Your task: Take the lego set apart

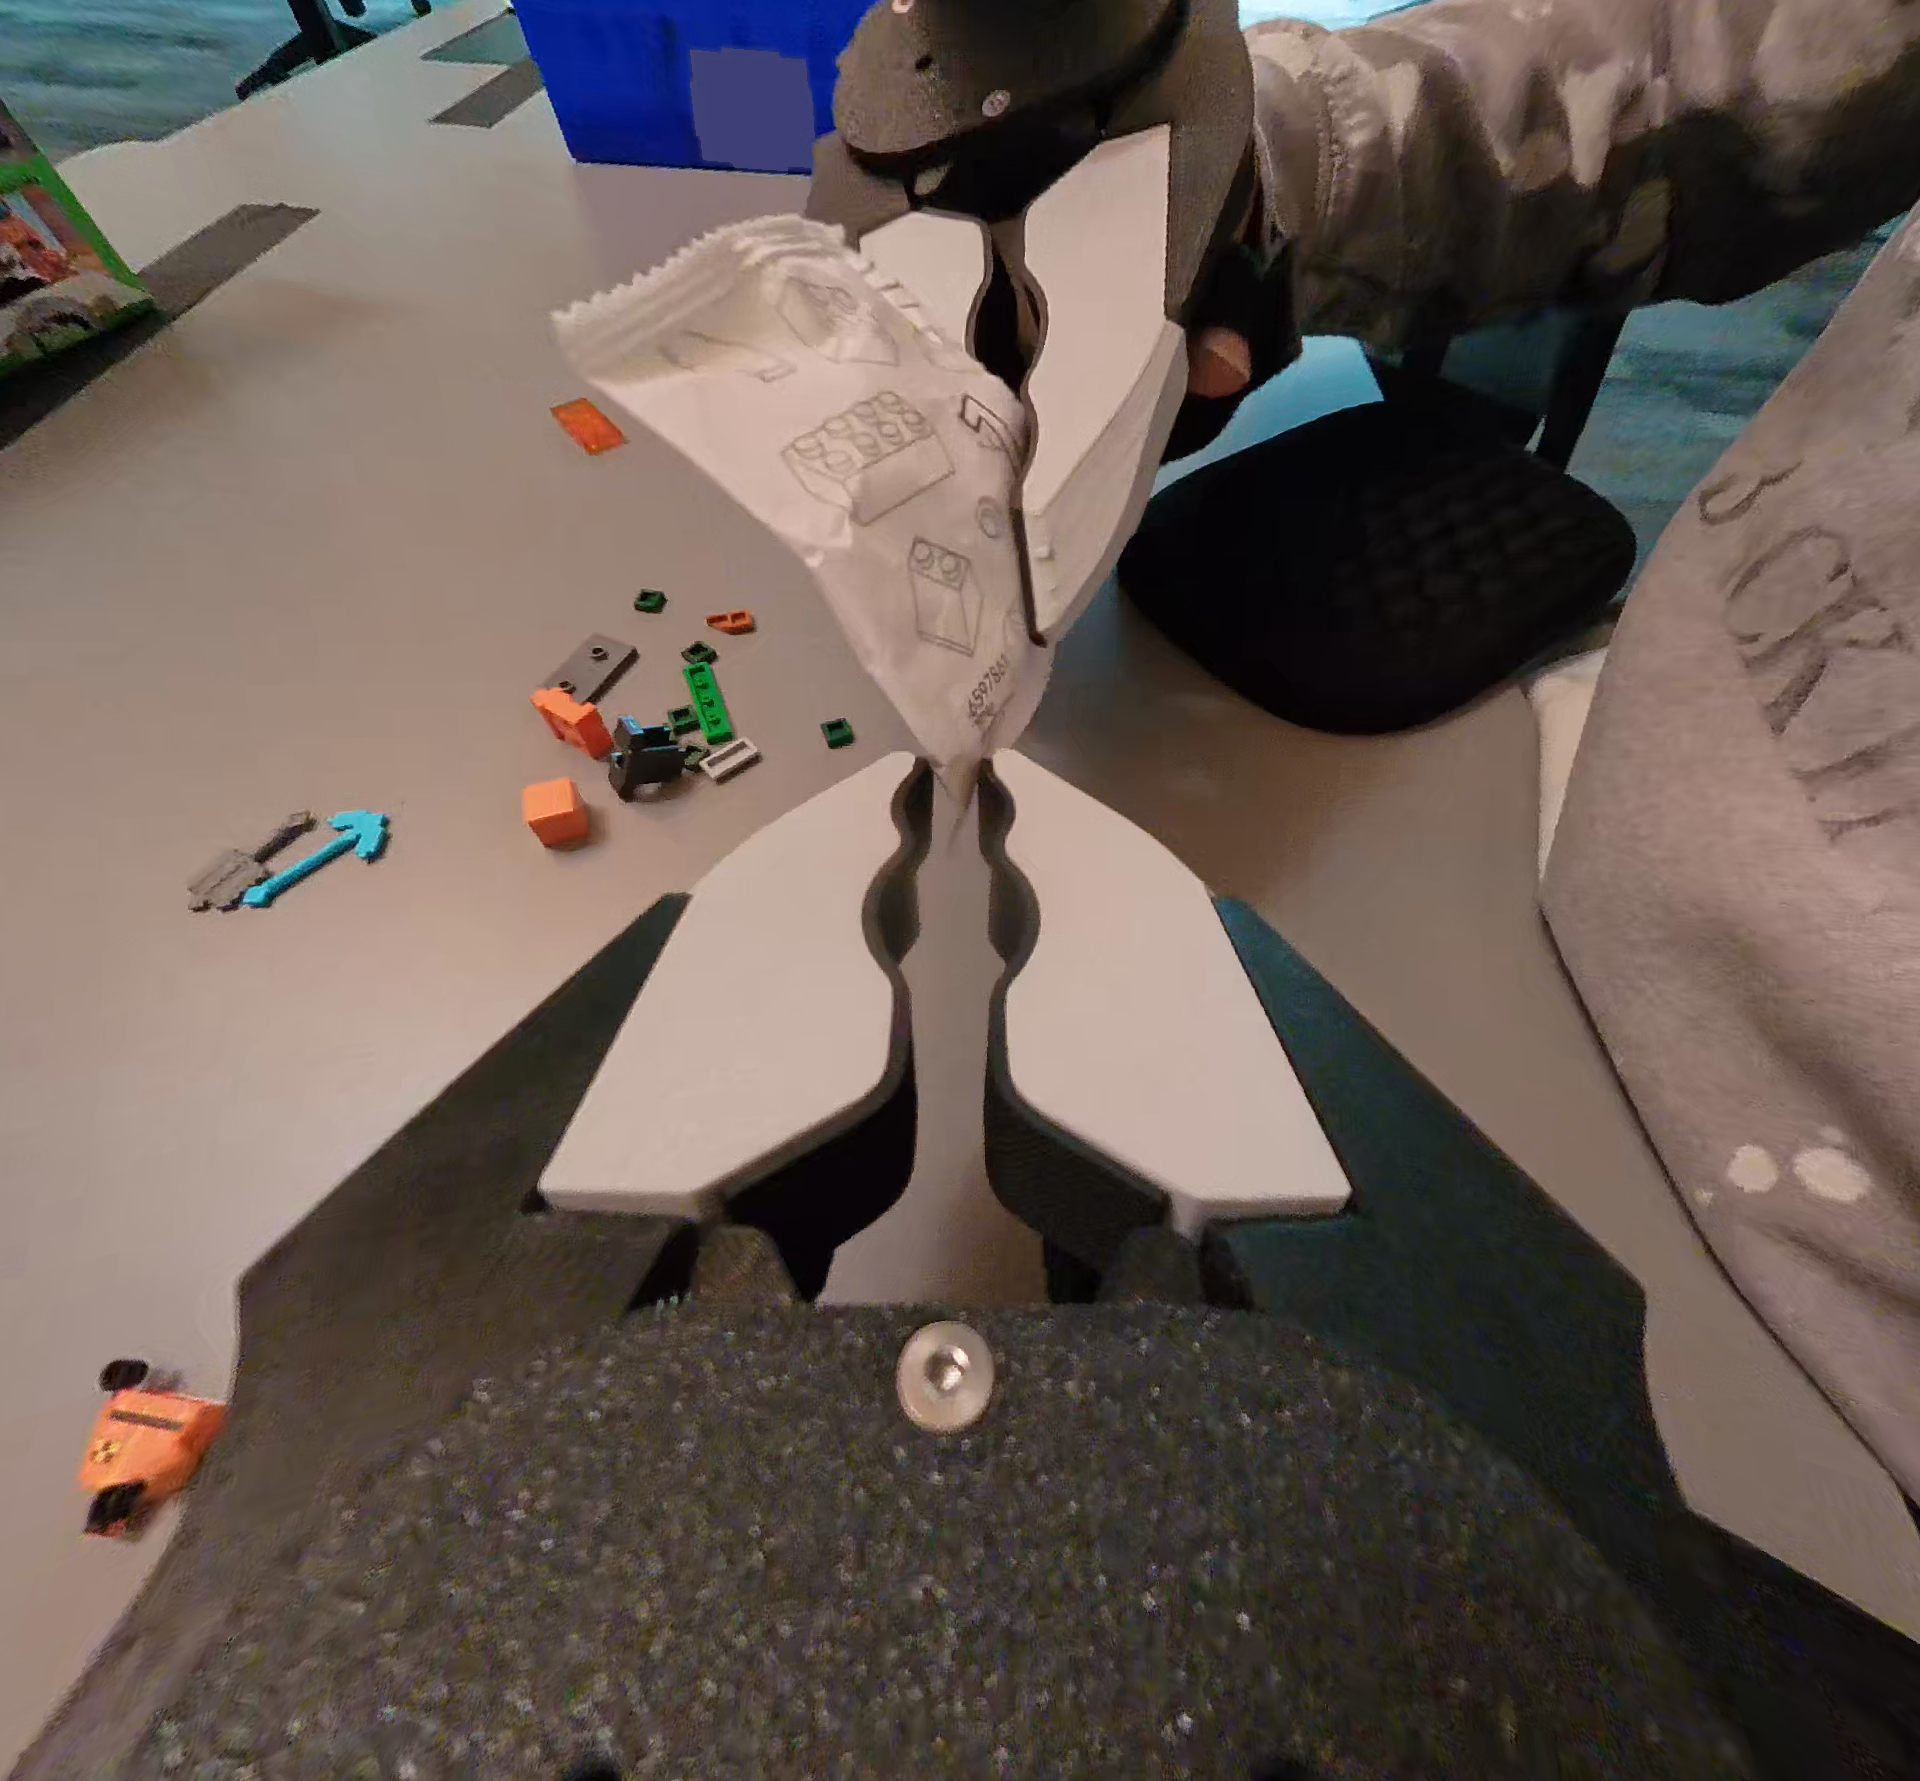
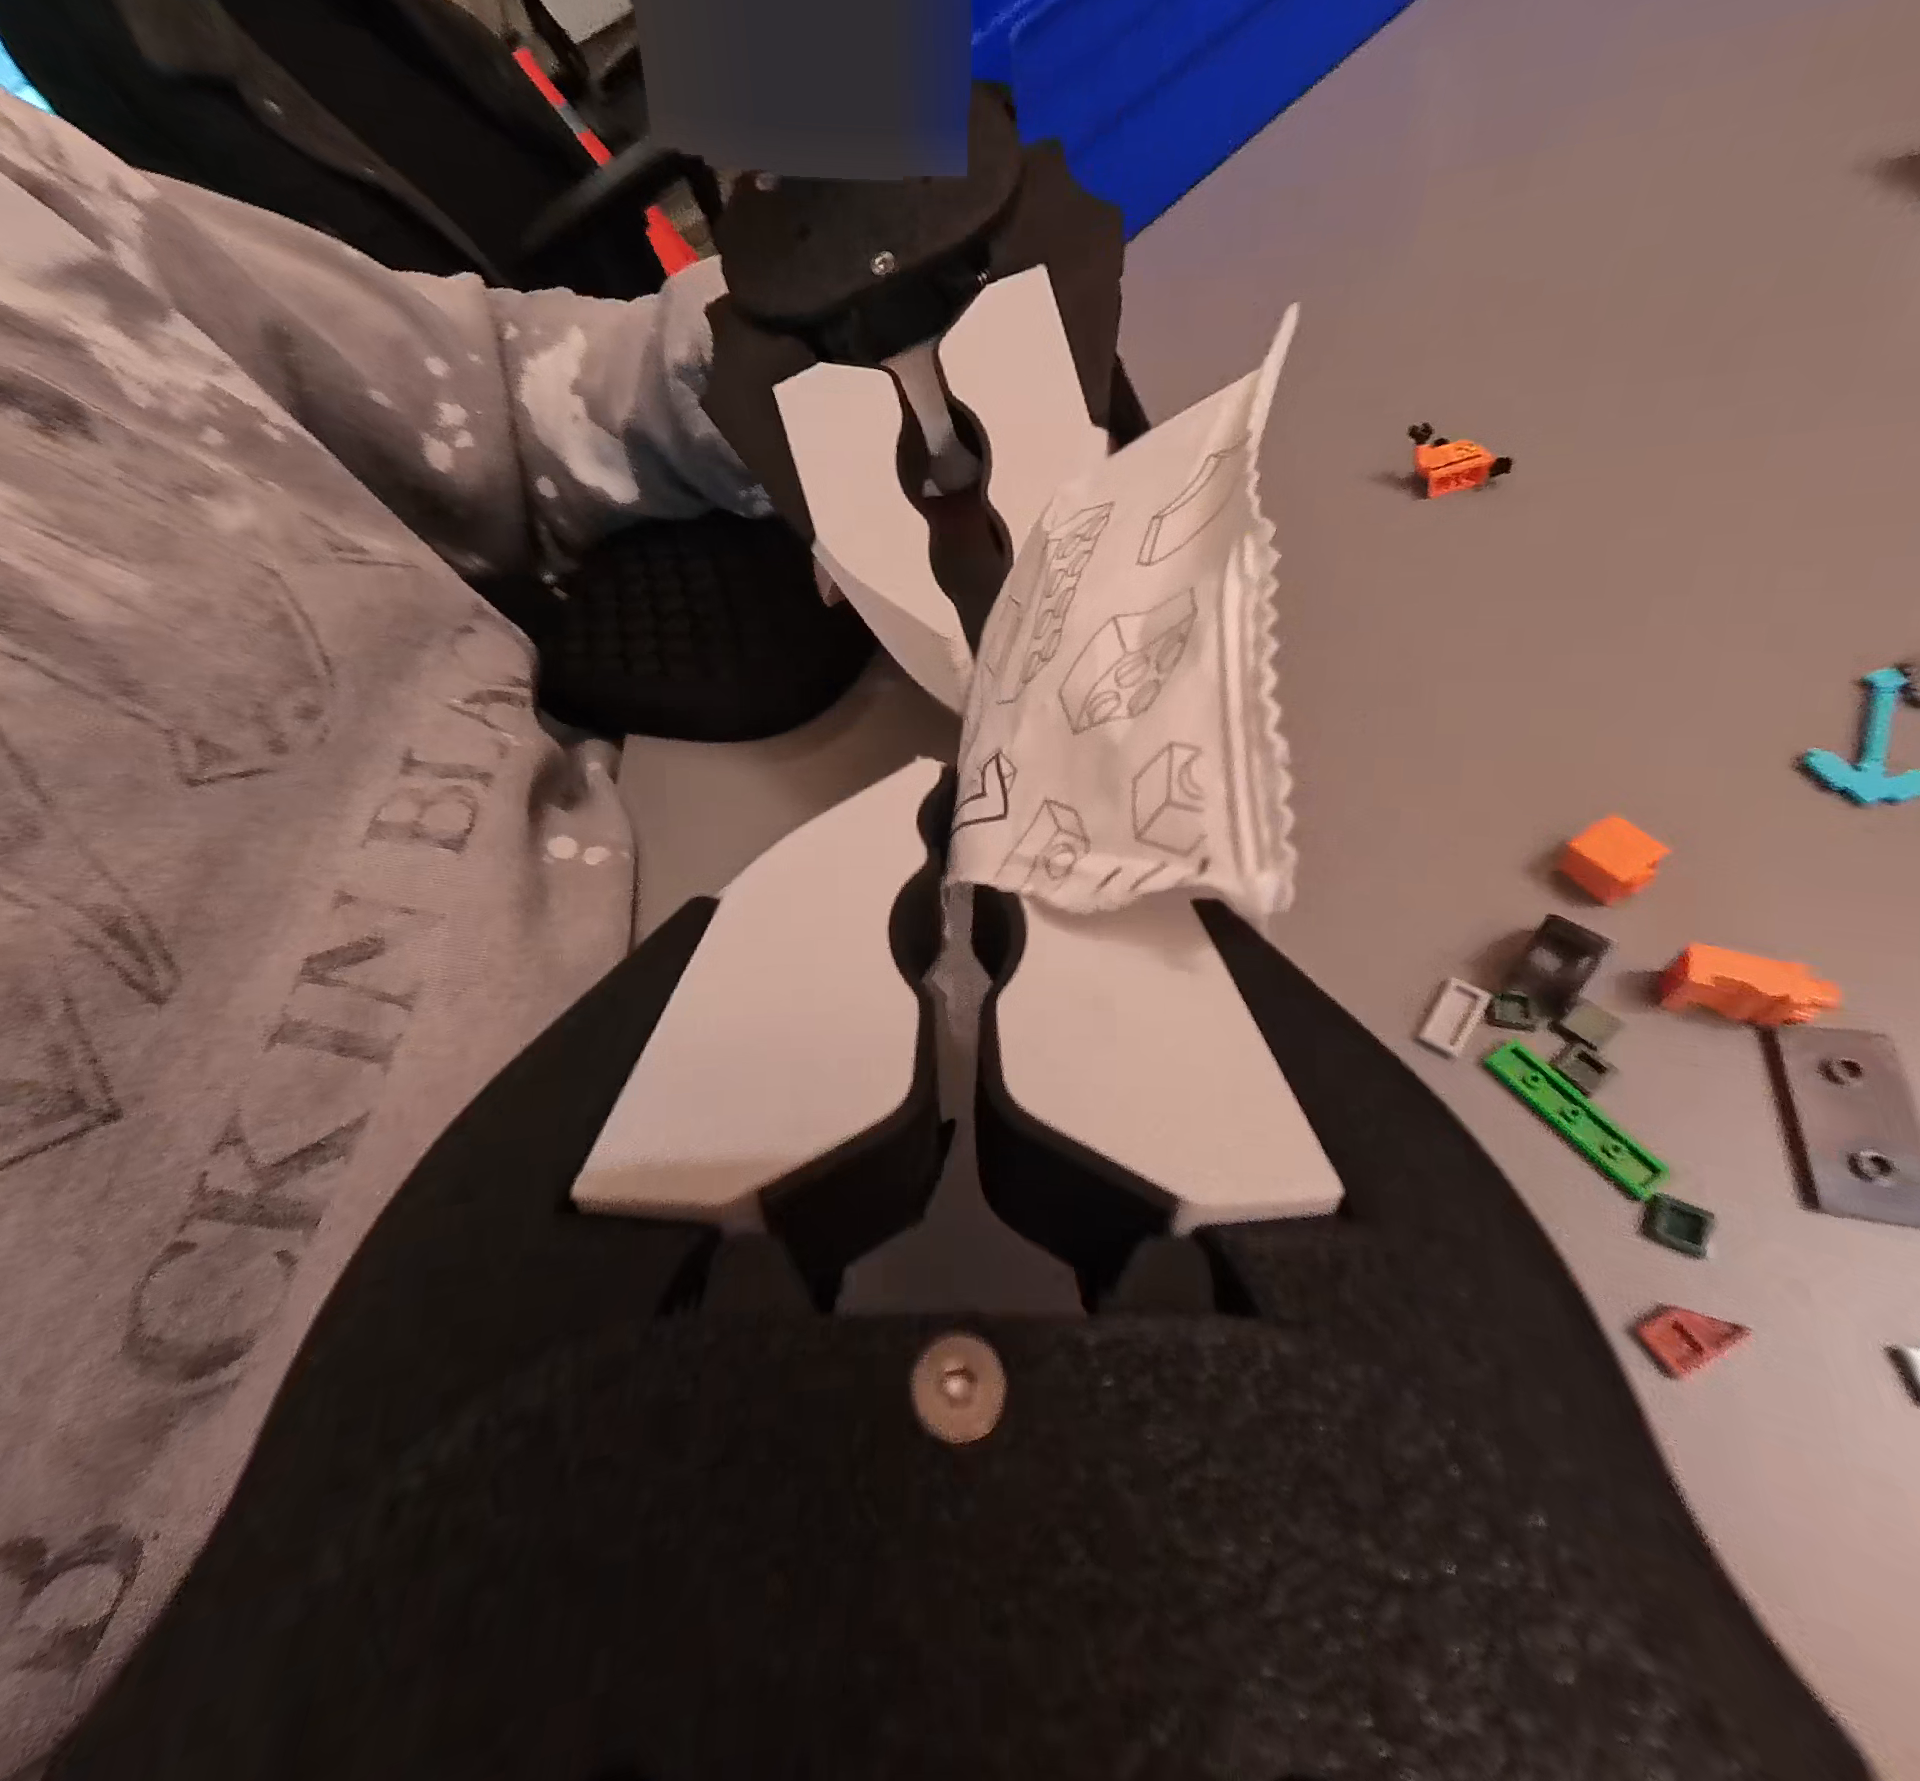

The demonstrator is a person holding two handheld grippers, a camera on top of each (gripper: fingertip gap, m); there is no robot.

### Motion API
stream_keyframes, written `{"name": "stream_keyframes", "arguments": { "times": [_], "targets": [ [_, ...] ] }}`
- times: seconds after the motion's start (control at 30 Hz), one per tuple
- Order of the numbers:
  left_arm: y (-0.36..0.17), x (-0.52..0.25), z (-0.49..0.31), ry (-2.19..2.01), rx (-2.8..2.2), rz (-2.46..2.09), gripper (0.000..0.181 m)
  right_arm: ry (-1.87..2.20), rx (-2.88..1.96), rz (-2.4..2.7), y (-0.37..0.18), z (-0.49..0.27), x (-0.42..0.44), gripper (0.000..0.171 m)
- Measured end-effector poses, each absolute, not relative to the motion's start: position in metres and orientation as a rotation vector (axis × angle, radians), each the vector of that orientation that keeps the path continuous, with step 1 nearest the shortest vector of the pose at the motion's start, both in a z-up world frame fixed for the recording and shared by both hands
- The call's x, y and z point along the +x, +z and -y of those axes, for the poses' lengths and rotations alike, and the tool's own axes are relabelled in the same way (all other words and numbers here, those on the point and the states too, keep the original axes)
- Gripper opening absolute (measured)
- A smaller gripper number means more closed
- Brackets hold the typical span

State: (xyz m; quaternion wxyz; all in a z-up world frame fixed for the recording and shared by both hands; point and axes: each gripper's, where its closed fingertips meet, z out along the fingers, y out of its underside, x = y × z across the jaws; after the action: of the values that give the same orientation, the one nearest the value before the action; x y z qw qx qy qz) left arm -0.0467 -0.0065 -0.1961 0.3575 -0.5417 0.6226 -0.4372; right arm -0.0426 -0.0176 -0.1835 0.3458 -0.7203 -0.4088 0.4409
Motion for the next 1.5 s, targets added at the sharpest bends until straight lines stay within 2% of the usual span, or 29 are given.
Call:
{"name": "stream_keyframes", "arguments": {
  "times": [0.2,0.3,0.4,0.53,0.63,0.7,0.9,1.03,1.13,1.17,1.27,1.37,1.5],
  "targets": [
    [-0.205,-0.046,0.008,-1.061,-1.365,-1.656,0.017,1.198,-1.877,1.116,-0.189,0.025,-0.041,0.000],
    [-0.210,-0.053,0.005,-1.050,-1.377,-1.702,0.023,0.946,-1.977,1.254,-0.210,0.019,-0.032,0.000],
    [-0.185,-0.058,-0.003,-1.202,-1.383,-1.582,0.026,0.619,-1.979,1.541,-0.229,0.024,-0.023,0.000],
    [-0.170,-0.058,-0.001,-1.181,-1.345,-1.595,0.027,0.381,-1.984,1.793,-0.239,0.028,-0.018,0.000],
    [-0.183,-0.050,0.008,-0.982,-1.309,-1.731,0.019,0.317,-1.956,1.920,-0.238,0.031,-0.024,0.000],
    [-0.191,-0.049,0.012,-0.881,-1.292,-1.793,0.005,0.216,-1.919,2.009,-0.237,0.031,-0.024,0.000],
    [-0.200,-0.047,0.009,-0.742,-1.261,-1.776,0.001,0.050,-1.741,2.171,-0.234,0.044,-0.029,0.000],
    [-0.194,-0.048,0.008,-0.772,-1.223,-1.725,0.000,0.125,-1.763,2.031,-0.225,0.041,-0.029,0.002],
    [-0.185,-0.054,0.001,-0.810,-1.190,-1.664,0.000,0.402,-1.843,1.763,-0.198,0.036,-0.029,0.026],
    [-0.184,-0.057,-0.003,-0.812,-1.189,-1.644,0.000,0.487,-1.836,1.666,-0.186,0.032,-0.027,0.030],
    [-0.186,-0.068,-0.015,-0.840,-1.199,-1.589,0.000,0.588,-1.838,1.430,-0.166,0.006,-0.007,0.028],
    [-0.192,-0.076,-0.022,-0.893,-1.228,-1.548,0.000,0.463,-1.940,1.338,-0.188,-0.033,0.026,0.027],
    [-0.193,-0.080,-0.019,-0.997,-1.204,-1.532,0.000,0.268,-1.984,1.474,-0.229,-0.076,0.049,0.027]
  ]
}}
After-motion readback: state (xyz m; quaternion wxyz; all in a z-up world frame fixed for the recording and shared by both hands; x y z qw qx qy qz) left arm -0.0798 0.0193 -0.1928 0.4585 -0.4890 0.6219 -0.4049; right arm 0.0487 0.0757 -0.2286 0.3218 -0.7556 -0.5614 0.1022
